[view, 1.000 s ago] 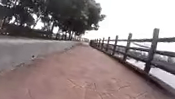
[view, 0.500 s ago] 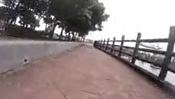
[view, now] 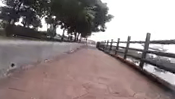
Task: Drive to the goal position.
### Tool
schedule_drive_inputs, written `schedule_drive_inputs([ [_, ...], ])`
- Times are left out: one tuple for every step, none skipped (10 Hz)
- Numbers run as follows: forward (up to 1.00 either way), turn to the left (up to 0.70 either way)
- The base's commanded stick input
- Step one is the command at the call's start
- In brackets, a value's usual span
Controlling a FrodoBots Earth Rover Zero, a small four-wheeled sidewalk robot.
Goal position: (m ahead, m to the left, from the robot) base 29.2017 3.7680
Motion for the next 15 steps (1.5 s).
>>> schedule_drive_inputs([
  [1.00, 0.00],
  [1.00, 0.00],
  [1.00, 0.00],
  [1.00, 0.00],
  [1.00, -0.05],
  [1.00, -0.40],
  [1.00, -0.40],
  [1.00, -0.40],
  [1.00, -0.40],
  [1.00, -0.28],
  [1.00, -0.15],
  [1.00, -0.02],
  [1.00, 0.00],
  [1.00, 0.00],
  [1.00, 0.00],
])
